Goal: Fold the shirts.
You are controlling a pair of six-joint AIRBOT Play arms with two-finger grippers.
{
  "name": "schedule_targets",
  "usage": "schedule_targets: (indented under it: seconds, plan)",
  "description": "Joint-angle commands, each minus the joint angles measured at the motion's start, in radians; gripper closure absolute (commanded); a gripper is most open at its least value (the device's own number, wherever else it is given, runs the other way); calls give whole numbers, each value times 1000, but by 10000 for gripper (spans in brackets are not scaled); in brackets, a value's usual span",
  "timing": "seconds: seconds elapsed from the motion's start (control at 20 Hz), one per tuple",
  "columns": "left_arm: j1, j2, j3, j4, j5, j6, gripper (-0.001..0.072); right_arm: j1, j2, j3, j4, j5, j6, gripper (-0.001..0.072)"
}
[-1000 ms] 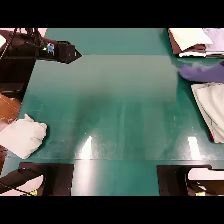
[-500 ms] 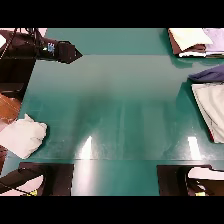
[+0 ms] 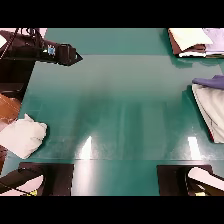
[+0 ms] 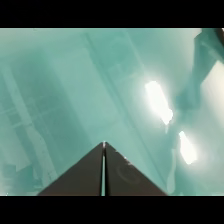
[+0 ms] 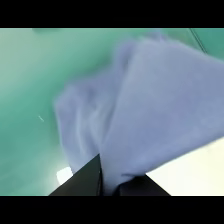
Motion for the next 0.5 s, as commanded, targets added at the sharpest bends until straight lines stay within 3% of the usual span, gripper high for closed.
schedule_targets:
  seconds: [0.0,0.25,0.3,0.4,0.45]
  plan:
    - [0,0,0,2,-14,1,679,-80,117,-190,-53,34,5,691]
    - [0,0,0,2,-15,2,679,-212,234,-459,-56,-3,5,679]
    - [0,1,0,2,-16,2,679,-236,244,-495,-56,-13,4,602]
    - [0,1,0,2,-16,14,679,-283,255,-543,-71,-34,4,225]
    - [0,1,0,2,-19,19,679,-306,252,-548,-91,-33,4,99]
